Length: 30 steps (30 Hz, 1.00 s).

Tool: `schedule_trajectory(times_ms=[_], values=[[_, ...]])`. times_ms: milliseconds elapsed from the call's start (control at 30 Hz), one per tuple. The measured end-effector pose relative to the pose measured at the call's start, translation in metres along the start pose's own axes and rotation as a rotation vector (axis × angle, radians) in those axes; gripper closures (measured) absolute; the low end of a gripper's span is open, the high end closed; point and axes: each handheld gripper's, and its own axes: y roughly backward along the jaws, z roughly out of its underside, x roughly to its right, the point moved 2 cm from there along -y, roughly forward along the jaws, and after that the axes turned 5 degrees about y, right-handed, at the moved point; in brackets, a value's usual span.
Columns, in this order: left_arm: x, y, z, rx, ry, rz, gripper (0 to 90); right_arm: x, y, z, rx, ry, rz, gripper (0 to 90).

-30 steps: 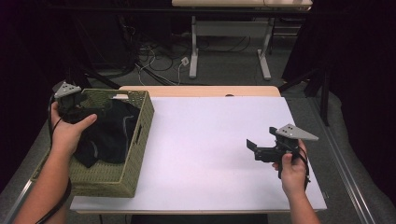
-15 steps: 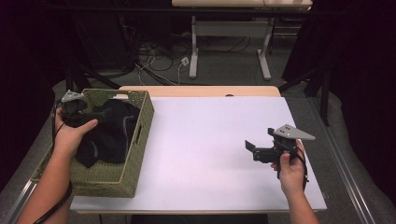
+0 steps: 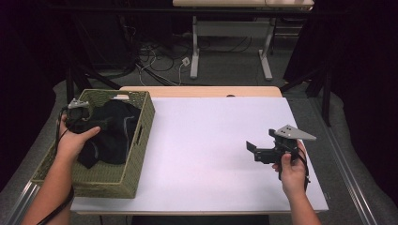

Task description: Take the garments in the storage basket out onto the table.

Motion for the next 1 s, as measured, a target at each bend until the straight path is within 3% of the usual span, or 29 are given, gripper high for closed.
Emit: schedule_trajectory(times_ms=[467,667,800,933,1000], values=[[-0.009,-0.021,0.010,-0.059,0.051,-0.035,0.0,0.001,-0.001,0.001,-0.012,0.004,0.005,0.2],[-0.012,-0.031,0.011,-0.118,0.063,-0.064,0.0,0.000,-0.003,0.003,-0.015,0.006,0.007,0.2],[-0.016,-0.036,0.011,-0.158,0.060,-0.105,0.0,0.000,-0.004,0.003,-0.023,0.003,0.005,0.3],[-0.020,-0.041,0.012,-0.178,0.098,-0.124,0.0,0.001,-0.004,0.004,-0.019,-0.002,0.006,0.4],[-0.021,-0.042,0.012,-0.183,0.090,-0.127,0.0,0.001,-0.004,0.004,-0.020,0.001,0.007,0.3]])
